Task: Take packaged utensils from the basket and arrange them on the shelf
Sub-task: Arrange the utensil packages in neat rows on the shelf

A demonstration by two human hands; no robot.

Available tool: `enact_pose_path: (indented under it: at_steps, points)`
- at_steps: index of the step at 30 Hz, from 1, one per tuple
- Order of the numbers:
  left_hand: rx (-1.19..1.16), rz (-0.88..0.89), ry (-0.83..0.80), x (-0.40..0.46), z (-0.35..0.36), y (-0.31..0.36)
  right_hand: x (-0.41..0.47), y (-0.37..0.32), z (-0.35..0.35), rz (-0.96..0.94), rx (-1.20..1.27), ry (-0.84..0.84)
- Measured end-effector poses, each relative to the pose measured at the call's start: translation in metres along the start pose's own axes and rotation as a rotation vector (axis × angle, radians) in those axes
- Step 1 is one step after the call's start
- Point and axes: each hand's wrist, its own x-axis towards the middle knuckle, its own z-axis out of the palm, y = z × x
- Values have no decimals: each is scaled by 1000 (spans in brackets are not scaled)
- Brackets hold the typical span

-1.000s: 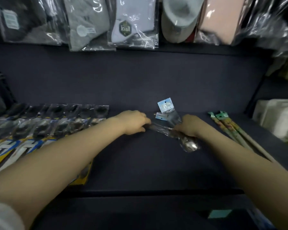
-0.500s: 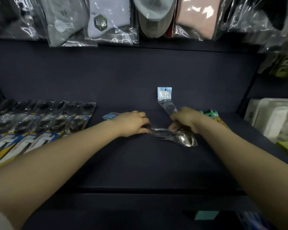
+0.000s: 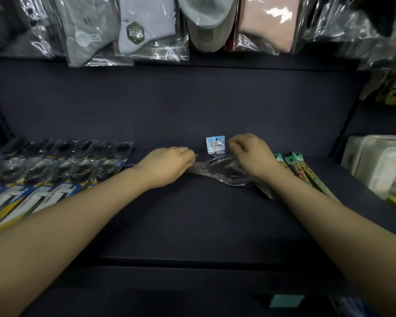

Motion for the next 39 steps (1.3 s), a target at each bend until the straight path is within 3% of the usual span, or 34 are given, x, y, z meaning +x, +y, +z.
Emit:
enact_pose_path:
  at_steps: [8, 11, 18, 22, 26, 33, 39]
  points:
    - [-56, -62, 52, -12, 0, 11, 0, -30, 2, 365, 598, -425]
    - [-146, -90, 25, -14, -5, 16, 5, -24, 6, 300, 698, -343]
    - [-916, -346, -64, -24, -27, 18, 21, -24, 14, 247, 821, -69]
    - [-1096, -503, -3, -35, -28, 20, 32, -51, 31, 193, 858, -3]
    - [-1105, -638, 26, -49, -27, 5, 40, -76, 45, 193, 768, -176]
    - [-1037, -883, 57, -49, -10, -32, 56, -69, 57, 280, 886, -484]
    - [-792, -929, -90, -17, 11, -60, 70, -67, 68, 410, 865, -432]
